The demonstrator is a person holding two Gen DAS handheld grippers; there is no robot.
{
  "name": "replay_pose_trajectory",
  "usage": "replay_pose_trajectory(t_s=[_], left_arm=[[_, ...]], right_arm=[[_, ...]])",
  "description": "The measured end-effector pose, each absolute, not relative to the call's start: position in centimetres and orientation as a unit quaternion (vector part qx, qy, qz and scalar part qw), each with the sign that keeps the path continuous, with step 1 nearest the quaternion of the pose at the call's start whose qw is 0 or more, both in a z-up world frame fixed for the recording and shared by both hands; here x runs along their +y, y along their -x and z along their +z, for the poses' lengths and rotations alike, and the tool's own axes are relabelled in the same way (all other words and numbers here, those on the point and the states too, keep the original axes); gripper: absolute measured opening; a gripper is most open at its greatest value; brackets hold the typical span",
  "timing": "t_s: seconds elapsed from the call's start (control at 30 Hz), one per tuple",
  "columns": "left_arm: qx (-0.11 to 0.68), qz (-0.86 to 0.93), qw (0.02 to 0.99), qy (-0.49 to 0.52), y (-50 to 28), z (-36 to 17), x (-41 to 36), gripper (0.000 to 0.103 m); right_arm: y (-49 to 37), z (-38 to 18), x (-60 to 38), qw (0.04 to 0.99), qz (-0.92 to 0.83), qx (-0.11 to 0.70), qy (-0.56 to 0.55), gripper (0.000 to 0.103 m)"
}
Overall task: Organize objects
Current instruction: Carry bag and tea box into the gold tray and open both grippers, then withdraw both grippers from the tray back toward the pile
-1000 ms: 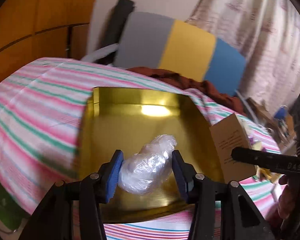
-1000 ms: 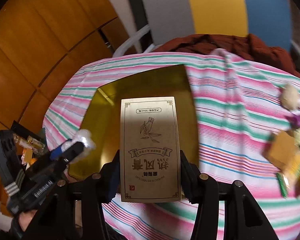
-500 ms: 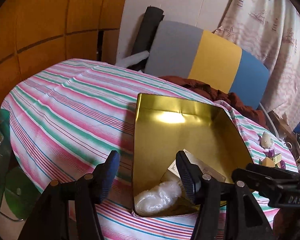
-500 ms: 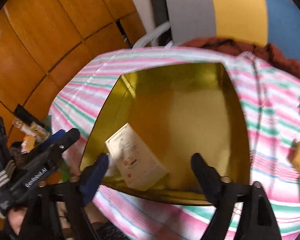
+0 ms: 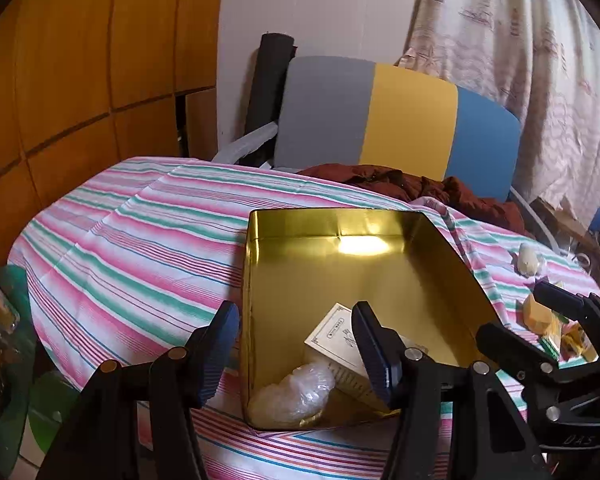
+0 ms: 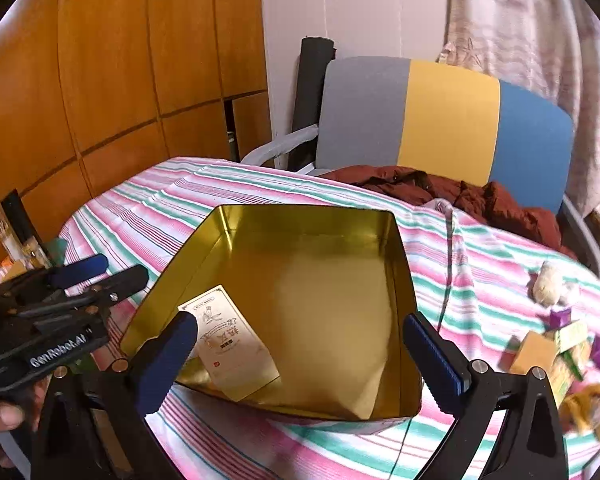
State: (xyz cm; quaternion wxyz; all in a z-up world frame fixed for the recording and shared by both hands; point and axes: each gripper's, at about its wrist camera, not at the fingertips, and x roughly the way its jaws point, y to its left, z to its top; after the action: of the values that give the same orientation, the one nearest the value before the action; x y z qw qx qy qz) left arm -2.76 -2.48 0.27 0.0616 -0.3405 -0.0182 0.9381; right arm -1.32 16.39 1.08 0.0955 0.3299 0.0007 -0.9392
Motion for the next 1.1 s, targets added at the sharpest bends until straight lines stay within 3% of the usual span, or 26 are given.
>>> replay_pose_trajectory(t_s=[0.4,1.1], left_arm=[[0.018,0.937,0.09,0.336,1.9,0.6,0.2,0.059],[0.046,0.921,0.191,0.336,1.3,0.8,5.5,0.06]], right_arm=[[0.1,0.6,19.6,0.098,-0.933,-0.081,-0.336,0.103],[-1.7,-0.6,28.6,0.006,-0.915,-0.159,-0.37,0.103]])
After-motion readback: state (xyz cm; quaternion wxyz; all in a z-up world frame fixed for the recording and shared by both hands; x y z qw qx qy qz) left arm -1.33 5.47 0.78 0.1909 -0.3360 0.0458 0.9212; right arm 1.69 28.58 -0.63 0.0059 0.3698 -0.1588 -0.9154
